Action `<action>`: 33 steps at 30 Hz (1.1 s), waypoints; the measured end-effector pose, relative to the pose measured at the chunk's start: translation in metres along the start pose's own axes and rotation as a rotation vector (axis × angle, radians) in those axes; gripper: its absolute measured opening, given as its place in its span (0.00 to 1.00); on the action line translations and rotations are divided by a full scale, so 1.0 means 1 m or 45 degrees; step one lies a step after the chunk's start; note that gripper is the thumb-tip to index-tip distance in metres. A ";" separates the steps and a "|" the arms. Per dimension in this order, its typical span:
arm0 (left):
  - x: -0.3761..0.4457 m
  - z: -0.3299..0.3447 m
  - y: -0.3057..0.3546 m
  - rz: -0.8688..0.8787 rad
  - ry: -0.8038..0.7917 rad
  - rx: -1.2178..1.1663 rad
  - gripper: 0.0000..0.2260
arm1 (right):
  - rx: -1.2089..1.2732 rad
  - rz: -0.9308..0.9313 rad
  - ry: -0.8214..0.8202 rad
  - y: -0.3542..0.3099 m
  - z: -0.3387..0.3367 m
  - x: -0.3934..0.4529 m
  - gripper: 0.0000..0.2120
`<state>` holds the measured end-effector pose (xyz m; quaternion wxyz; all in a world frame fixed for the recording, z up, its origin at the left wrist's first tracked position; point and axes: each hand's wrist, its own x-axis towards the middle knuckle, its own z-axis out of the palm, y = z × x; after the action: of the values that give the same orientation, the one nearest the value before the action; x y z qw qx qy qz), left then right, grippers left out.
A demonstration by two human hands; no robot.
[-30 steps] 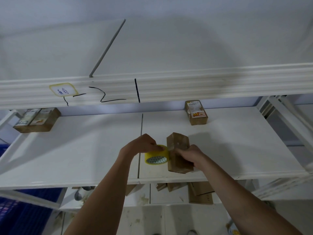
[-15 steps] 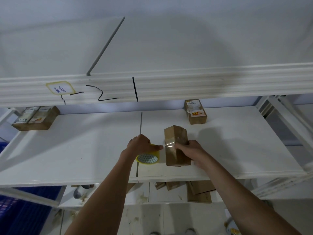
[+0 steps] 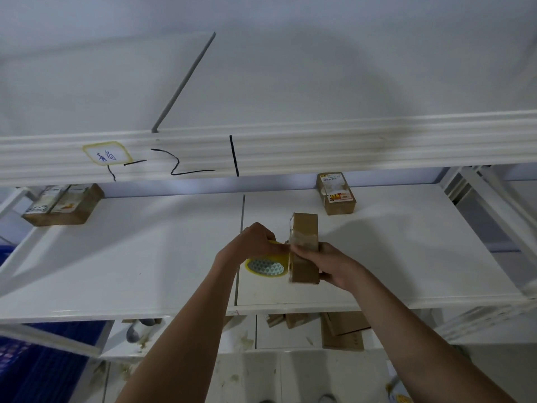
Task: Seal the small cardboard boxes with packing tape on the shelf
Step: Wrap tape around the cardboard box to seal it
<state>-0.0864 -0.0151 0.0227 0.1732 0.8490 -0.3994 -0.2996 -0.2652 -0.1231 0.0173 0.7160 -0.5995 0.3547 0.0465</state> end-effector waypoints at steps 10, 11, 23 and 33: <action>-0.016 0.004 -0.005 0.049 -0.061 -0.288 0.20 | -0.106 0.046 0.225 -0.003 -0.008 0.003 0.14; -0.018 0.002 -0.007 0.073 -0.079 -0.344 0.18 | -0.090 0.052 0.247 -0.002 -0.009 0.002 0.12; -0.006 -0.007 -0.020 0.024 -0.035 -0.124 0.20 | 0.002 0.048 0.221 0.003 -0.015 -0.005 0.20; -0.008 0.005 -0.017 -0.104 -0.042 0.056 0.24 | 0.122 -0.013 0.081 -0.002 -0.012 -0.018 0.23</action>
<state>-0.0841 0.0017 0.0131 0.1356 0.8631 -0.3737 -0.3114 -0.2831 -0.1280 0.0283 0.7324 -0.5676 0.3761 0.0069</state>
